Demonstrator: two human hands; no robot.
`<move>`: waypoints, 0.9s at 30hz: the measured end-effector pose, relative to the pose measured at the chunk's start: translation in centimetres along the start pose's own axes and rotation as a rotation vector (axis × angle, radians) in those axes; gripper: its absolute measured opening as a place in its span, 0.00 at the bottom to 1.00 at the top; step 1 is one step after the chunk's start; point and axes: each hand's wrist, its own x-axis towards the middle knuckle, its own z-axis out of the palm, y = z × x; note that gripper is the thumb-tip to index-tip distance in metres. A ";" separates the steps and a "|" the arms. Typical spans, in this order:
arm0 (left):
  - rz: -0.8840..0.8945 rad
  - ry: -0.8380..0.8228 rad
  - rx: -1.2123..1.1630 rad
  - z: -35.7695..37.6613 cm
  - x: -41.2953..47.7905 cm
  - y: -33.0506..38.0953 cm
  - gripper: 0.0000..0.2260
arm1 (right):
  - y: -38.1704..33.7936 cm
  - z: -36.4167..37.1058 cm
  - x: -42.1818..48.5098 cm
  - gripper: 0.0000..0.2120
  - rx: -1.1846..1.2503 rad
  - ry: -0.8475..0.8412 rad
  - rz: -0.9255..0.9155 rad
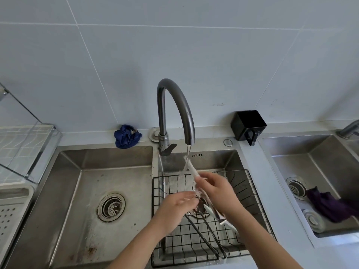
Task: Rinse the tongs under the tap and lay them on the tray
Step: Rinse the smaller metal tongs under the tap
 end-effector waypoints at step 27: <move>-0.007 0.426 1.079 1.0 0.4 -11.5 0.37 | 7.8 0.8 -1.2 0.27 -1.204 0.006 0.117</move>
